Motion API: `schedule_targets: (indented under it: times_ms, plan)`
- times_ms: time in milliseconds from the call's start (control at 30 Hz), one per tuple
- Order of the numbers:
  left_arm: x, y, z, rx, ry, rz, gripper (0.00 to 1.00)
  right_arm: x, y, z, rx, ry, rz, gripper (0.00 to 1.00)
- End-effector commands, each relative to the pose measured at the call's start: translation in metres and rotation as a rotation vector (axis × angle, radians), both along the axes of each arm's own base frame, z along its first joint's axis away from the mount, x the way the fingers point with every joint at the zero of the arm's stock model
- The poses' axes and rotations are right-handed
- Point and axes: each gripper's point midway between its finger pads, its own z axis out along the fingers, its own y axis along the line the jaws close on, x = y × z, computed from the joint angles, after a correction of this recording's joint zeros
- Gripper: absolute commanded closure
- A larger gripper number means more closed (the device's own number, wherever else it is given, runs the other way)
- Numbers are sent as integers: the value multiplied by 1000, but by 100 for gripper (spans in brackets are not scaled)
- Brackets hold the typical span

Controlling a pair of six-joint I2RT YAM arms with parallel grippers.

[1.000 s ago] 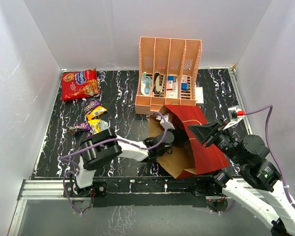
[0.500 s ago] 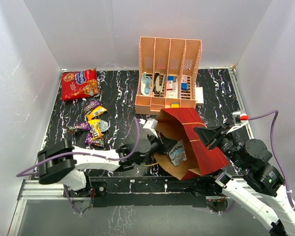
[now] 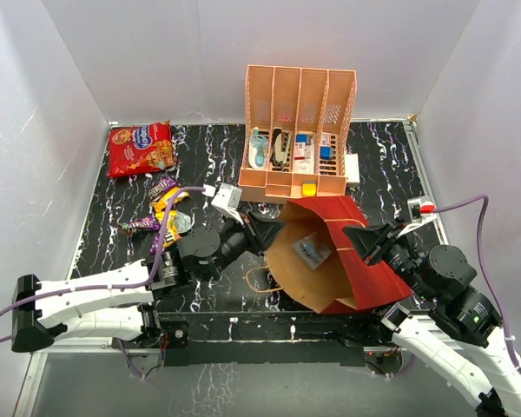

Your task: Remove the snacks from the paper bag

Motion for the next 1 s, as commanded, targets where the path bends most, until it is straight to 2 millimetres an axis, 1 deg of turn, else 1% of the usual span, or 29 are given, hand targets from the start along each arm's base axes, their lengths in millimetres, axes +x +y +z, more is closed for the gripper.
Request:
schedule_targets:
  times_ms: [0, 167, 200, 267, 333, 400, 467, 533, 600, 667, 733, 800, 833, 933, 967]
  plan:
    - [1, 2, -32, 190, 25, -8, 100, -1, 5, 10, 3, -47, 31, 92]
    - [-11, -17, -64, 150, 79, -92, 99, -7, 23, 12, 1, -75, 136, 92]
    - [-14, -19, -74, 147, 97, -109, 95, -8, 27, 11, 1, -73, 154, 92]
    - [-19, -27, -84, 153, 114, -145, 88, -10, 36, 8, 1, -62, 206, 92]
    - [-22, -36, -97, 169, 133, -172, 82, -11, 46, -1, 0, -36, 246, 92]
    - [-25, -43, -105, 168, 143, -190, 77, -13, 55, -11, -7, 5, 291, 92]
    - [-27, -49, -110, 155, 146, -209, 72, -18, 59, -19, -17, 50, 324, 92]
    - [-30, -54, -116, 135, 158, -223, 68, -20, 56, -24, -22, 88, 315, 92]
    - [-33, -58, -120, 104, 166, -236, 65, -16, 48, -21, -3, 100, 257, 92]
    - [-36, -61, -124, 71, 165, -230, 63, -10, 39, -9, 55, 77, 184, 92]
    - [-37, -64, -127, 48, 150, -207, 62, -6, 37, 9, 123, 23, 161, 92]
    - [-39, -67, -130, 33, 133, -191, 62, -2, 39, 23, 159, -13, 157, 92]
    - [-41, -69, -137, 38, 135, -185, 62, 0, 41, 29, 167, -25, 154, 92]
    - [-44, -76, -148, 49, 147, -175, 64, 6, 45, 31, 137, -23, 156, 92]
    - [-44, -80, -154, 66, 147, -172, 67, 7, 46, 30, 129, -18, 156, 92]
